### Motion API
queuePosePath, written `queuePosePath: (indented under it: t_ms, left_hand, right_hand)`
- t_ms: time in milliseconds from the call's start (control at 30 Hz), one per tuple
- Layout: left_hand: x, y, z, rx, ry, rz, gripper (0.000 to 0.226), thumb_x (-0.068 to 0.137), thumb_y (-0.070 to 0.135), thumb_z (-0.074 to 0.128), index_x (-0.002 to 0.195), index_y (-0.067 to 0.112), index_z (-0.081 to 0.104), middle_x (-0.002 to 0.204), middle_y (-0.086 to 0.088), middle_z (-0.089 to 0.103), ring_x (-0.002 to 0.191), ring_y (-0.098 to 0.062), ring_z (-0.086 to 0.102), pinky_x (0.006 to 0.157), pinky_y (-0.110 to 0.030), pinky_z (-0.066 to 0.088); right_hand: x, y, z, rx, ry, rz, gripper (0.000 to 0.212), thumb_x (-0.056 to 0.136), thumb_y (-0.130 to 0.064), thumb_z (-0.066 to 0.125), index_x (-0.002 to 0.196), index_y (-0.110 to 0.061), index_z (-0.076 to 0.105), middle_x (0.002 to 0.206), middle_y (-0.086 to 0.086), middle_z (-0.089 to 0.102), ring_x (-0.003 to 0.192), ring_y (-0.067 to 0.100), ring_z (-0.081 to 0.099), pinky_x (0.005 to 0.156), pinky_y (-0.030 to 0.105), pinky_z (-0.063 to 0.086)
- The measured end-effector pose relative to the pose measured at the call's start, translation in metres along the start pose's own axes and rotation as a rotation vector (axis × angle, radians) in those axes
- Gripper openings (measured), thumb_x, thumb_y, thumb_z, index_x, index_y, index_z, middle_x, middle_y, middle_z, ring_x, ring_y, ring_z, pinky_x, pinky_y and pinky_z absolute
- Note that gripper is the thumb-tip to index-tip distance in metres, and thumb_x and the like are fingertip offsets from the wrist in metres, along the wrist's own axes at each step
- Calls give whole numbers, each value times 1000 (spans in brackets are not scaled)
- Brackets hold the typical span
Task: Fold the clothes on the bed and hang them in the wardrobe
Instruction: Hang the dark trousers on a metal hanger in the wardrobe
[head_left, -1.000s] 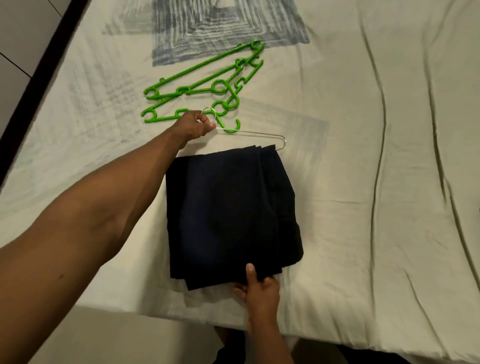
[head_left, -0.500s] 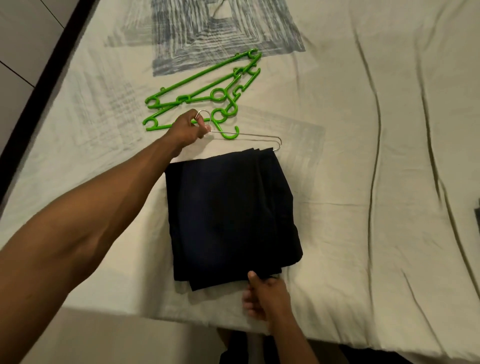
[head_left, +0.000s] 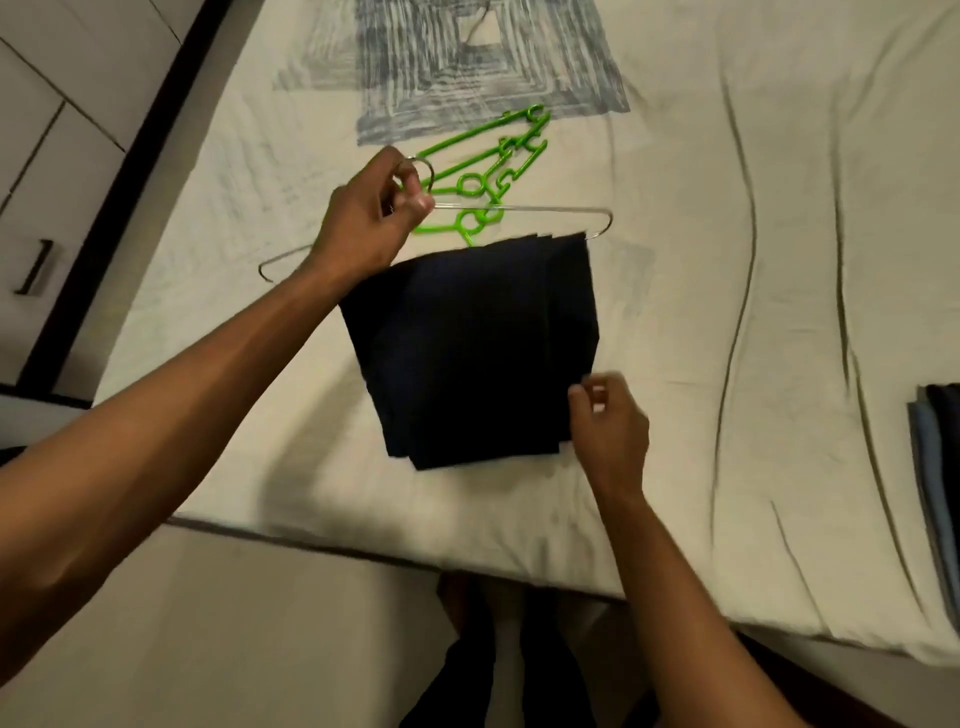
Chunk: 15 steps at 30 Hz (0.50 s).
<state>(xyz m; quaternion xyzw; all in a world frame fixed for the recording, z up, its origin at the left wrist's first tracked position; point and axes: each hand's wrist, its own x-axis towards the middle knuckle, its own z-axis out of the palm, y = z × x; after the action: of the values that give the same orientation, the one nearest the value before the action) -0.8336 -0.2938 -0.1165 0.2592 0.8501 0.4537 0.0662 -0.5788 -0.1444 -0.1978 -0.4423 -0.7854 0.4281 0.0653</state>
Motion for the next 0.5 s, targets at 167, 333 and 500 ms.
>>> queuePosePath:
  t_ms: [167,333,500]
  left_hand:
    - [-49,46,-41,7,17,26,10,92,28,61,92,19,55,71,7,52,62,-9,43,64,-29,36]
    - [-94,76,-69,45,73,-25,13,91,29,63,93,17,60,79,8,60,71,-20,53,69,-30,42]
    - [-138,90,-105,43,207,-120,8,91,34,60,89,30,66,83,7,68,73,-15,57,73,-29,45]
  right_hand:
    - [15,-54,-15,78,-31,-29,58,95,-34,63,145,-15,41,145,5,50,130,24,50,106,39,41]
    - [20,-100,-34,162,-221,-161,58,95,-31,61,148,-22,40,146,-5,49,130,12,46,107,30,36]
    - [8,-135,-36,194,-374,-337,30,93,-21,60,123,-19,63,117,-11,65,110,9,57,100,30,44]
